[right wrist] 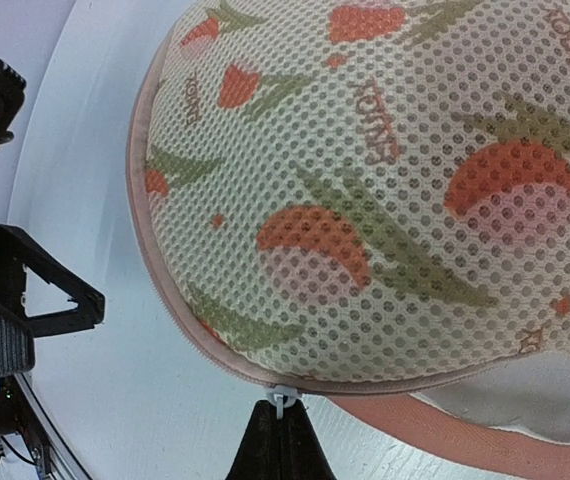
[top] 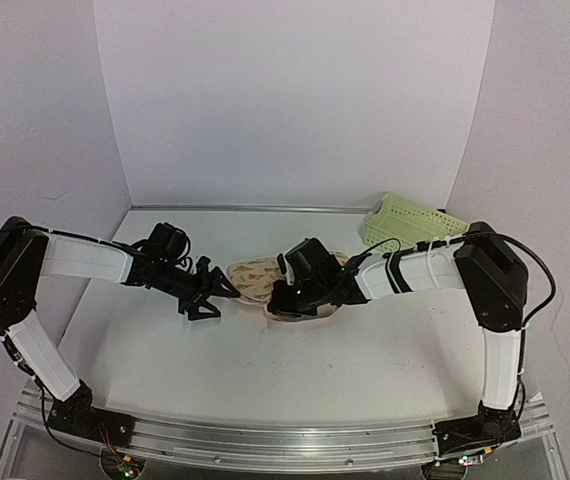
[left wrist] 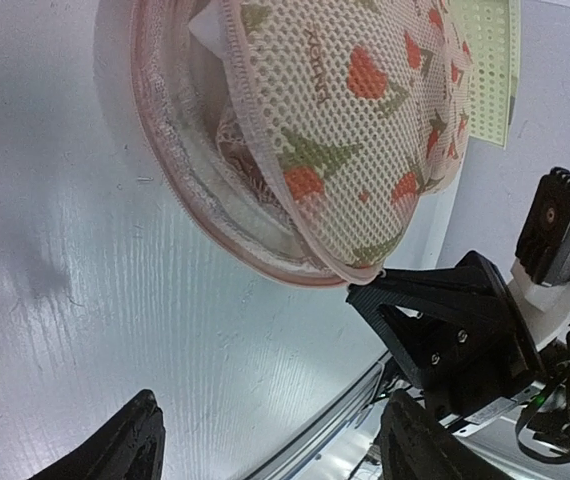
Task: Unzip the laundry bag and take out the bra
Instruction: Hold the laundry bag at the center of the board.
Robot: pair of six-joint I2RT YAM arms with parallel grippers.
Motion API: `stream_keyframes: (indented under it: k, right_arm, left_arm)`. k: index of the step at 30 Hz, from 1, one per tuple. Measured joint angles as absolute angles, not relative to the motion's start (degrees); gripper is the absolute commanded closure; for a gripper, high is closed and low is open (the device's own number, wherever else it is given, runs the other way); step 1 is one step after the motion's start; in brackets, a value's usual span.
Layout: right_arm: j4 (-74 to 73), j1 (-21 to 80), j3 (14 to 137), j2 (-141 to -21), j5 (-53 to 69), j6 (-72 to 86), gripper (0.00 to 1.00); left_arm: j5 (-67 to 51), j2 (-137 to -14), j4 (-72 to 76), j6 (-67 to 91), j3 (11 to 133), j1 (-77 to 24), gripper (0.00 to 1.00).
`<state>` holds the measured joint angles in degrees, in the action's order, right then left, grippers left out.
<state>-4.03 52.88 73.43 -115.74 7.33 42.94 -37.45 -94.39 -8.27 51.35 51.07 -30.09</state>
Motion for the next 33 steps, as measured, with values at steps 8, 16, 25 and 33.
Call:
stream_keyframes:
  k: [8, 16, 25, 33]
  right_arm:
    - [-3.99, 53.84, 74.00, -116.05, 8.05, 42.94, 1.00]
    - [-3.73, 54.74, 74.26, -116.14, 8.62, 42.92, 1.00]
    - [-3.57, 54.81, 74.32, -116.14, 9.04, 42.89, 1.00]
    - [-3.55, 54.81, 74.32, -116.14, 9.45, 42.87, 1.00]
  left_arm:
    - [-37.95, -95.50, 3.90, 60.71, 48.97, -30.11, 0.26]
    - [-38.04, -98.28, 8.64, 65.06, 48.60, -30.11, 0.26]
    - [-38.94, -101.51, 10.94, 67.51, 47.86, -30.11, 0.26]
    - [-38.94, -105.47, 12.16, 68.23, 47.86, -30.11, 0.33]
